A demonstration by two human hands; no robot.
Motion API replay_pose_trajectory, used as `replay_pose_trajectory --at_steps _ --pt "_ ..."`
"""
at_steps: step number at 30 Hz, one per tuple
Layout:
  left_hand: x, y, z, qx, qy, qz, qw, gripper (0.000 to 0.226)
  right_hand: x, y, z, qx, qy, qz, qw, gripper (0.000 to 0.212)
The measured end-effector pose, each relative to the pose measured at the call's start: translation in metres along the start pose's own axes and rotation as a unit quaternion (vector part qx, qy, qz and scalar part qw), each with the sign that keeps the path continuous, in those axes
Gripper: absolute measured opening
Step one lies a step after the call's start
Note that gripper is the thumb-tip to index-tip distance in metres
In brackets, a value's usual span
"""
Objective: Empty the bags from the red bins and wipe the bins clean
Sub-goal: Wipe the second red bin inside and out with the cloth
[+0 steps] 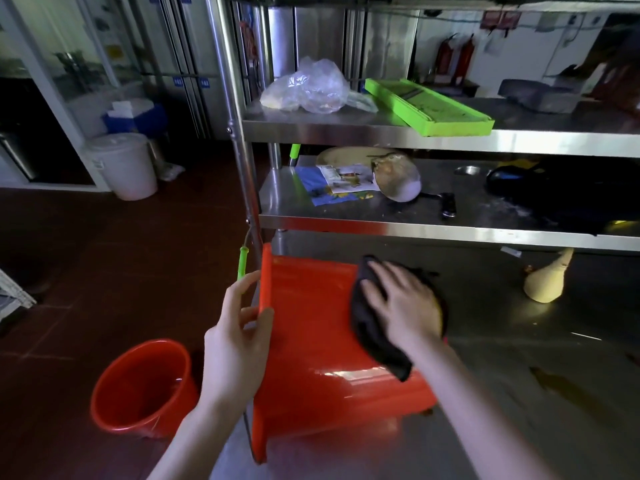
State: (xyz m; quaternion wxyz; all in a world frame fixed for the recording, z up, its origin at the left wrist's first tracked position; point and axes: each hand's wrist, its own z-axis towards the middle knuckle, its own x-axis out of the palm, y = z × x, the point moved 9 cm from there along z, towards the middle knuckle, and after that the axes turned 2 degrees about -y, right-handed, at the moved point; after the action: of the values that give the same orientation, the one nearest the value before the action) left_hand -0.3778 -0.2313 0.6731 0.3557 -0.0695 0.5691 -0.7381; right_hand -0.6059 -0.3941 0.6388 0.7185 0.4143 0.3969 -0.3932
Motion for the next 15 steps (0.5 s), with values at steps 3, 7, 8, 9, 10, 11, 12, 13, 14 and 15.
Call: replay_pose_trajectory --at_steps 3,7,8,9,10,11,12,13,14,15 --pt "0.012 0.001 -0.023 0.043 0.002 0.007 0.999 0.059 0.007 -0.058 0.007 0.085 0.068 0.005 0.994 0.050" --pt "0.019 0.015 -0.026 0.048 0.006 0.005 0.999 0.060 0.010 0.008 0.012 0.033 0.020 -0.020 0.999 0.049" --pt "0.019 0.018 -0.022 0.051 0.007 0.006 0.999 0.059 0.011 0.043 0.010 -0.011 0.011 -0.008 1.000 0.049" --pt "0.017 0.019 -0.018 0.056 0.009 0.009 0.998 0.059 0.012 0.078 0.006 -0.059 0.005 0.007 0.998 0.050" --pt "0.016 0.020 -0.015 0.060 0.011 0.013 0.998 0.058 0.014 0.108 0.000 -0.106 0.002 0.016 0.994 0.052" --pt "0.015 0.021 -0.012 0.060 0.012 0.015 0.998 0.058 0.015 0.131 -0.006 -0.142 0.000 0.019 0.990 0.053" --pt "0.013 0.022 -0.011 0.055 0.014 0.016 0.998 0.058 0.016 0.143 -0.009 -0.165 0.001 0.021 0.986 0.055" --pt "0.012 0.024 -0.011 0.048 0.018 0.017 0.999 0.058 0.016 0.145 -0.009 -0.174 0.007 0.020 0.984 0.056" --pt "0.010 0.026 -0.012 0.042 0.022 0.014 0.999 0.059 0.015 0.138 -0.007 -0.172 0.006 0.017 0.985 0.057" --pt "0.008 0.027 -0.016 0.037 0.024 0.009 0.999 0.061 0.014 0.124 -0.005 -0.155 0.001 0.011 0.988 0.057"
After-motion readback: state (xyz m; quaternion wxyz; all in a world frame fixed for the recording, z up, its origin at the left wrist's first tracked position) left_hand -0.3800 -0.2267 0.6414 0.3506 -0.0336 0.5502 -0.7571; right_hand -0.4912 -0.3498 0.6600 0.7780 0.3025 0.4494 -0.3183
